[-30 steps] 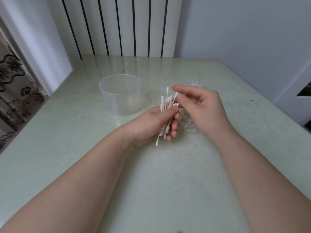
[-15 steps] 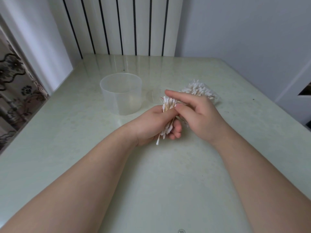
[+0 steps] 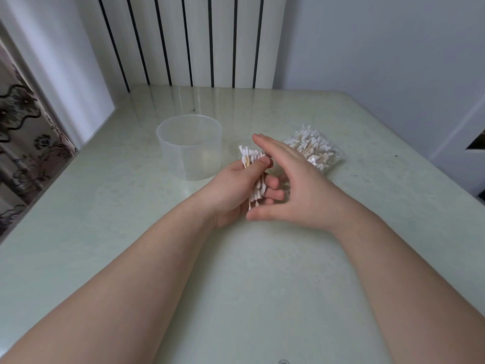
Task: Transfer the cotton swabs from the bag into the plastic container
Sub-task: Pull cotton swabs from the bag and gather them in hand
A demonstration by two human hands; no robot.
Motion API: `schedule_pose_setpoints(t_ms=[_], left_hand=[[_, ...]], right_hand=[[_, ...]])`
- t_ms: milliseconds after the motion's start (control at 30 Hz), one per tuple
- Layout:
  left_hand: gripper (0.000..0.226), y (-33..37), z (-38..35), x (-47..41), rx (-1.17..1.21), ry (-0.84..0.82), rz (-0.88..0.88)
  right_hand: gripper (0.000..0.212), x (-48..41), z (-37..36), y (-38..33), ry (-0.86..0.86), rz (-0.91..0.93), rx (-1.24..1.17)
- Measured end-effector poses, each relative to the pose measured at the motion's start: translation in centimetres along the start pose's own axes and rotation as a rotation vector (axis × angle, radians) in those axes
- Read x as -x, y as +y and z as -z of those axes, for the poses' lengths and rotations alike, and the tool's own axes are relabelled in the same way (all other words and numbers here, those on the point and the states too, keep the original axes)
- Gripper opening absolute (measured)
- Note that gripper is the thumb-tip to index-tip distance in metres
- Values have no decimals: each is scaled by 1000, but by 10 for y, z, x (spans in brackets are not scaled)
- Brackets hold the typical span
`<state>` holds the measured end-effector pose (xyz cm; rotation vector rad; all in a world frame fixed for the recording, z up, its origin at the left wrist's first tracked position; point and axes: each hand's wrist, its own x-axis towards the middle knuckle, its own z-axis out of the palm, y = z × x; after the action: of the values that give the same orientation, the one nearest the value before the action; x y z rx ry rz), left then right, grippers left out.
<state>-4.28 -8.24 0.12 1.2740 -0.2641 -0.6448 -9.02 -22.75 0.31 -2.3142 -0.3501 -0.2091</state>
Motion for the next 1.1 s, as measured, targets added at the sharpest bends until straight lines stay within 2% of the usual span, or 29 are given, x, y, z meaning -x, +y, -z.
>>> schedule_pose_setpoints(t_ms=[67,167,267,367,433,600,733,767,867,933,1033,1100], left_hand=[[28,0,-2,0,24,17,8],[32,0,-2,0,26,22,2],[28,2,0,0,15,18,23],[30,2,-1,1,26,11,37],[33,3,-1,3,-2,-32,46],[28,6,-2,6,-6,-77,56],[23,5,-3,9,-15,-141,61],[23,4,-3,9,-31,-149,59],[25,4,-3,9,-73,-136,46],[25,4,-2,8,-80,-130,35],[26,3,-2,8,-132,-134,32],[27,2,-2,8,-194,-131,31]], right_hand=[[117,-2,-3,2,-18,-5,58],[98,-6,-6,6,95,66,227],[84,-6,-2,5,198,83,213],[101,-2,2,2,67,31,136],[111,-1,2,4,-15,24,174],[92,-6,1,5,145,110,301],[115,-2,2,4,4,1,56],[115,-2,2,4,-7,-8,34],[95,-4,-1,2,79,75,169],[90,-5,-2,0,119,96,208],[107,-4,-2,-3,61,63,140],[108,-4,-3,-3,40,68,173]])
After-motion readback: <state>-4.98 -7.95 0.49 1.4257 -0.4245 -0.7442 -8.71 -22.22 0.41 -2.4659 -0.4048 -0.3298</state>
